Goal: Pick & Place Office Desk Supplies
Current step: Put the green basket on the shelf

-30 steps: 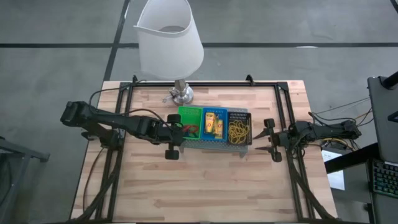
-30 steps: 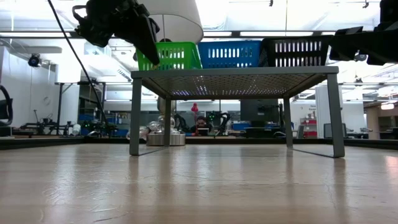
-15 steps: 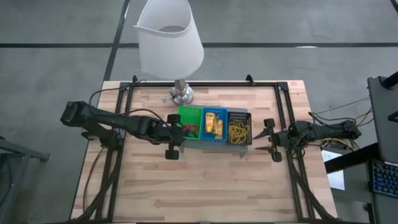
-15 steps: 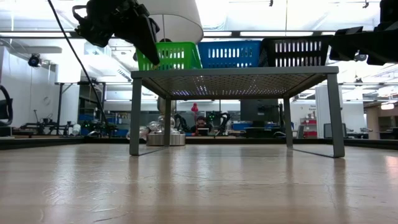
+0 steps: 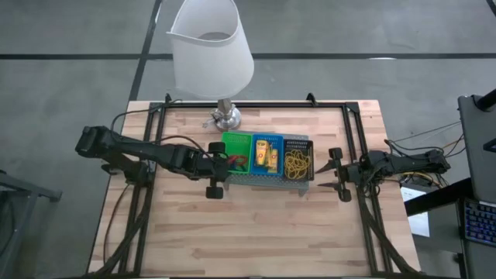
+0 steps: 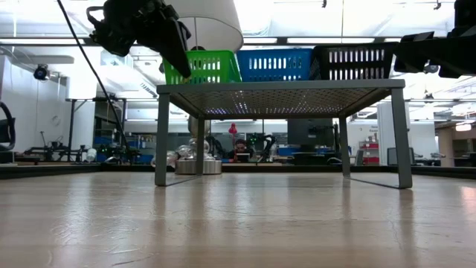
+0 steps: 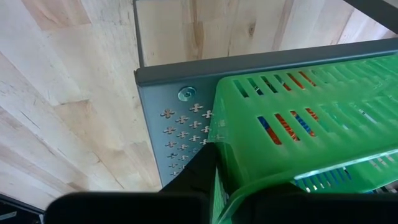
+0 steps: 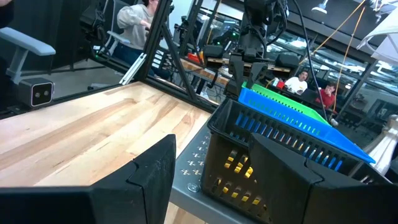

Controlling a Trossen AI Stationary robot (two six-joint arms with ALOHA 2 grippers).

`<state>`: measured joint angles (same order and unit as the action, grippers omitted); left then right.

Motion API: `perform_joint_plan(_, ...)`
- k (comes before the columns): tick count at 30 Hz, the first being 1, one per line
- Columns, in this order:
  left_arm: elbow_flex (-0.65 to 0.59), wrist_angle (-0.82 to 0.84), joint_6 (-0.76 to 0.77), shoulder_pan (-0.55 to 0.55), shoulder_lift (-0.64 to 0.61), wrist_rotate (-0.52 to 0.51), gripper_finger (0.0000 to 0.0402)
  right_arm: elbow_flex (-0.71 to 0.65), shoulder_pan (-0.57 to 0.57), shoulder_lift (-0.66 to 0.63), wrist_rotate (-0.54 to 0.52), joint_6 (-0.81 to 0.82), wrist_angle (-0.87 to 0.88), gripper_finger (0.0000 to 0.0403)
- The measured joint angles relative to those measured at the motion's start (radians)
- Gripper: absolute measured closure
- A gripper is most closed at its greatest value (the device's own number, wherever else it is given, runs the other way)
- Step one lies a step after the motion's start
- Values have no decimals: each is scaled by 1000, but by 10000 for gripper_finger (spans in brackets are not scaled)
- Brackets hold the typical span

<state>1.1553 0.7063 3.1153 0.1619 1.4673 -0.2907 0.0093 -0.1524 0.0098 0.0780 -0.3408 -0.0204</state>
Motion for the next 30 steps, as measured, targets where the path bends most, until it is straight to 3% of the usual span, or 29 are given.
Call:
perform_joint_plan(17,0,0,-1,0,0,-2,367,0,0,0,0,0,0,202)
perform_joint_plan(30,0,-10,-2,0,0,-5,268,0,0,0,0,0,0,202)
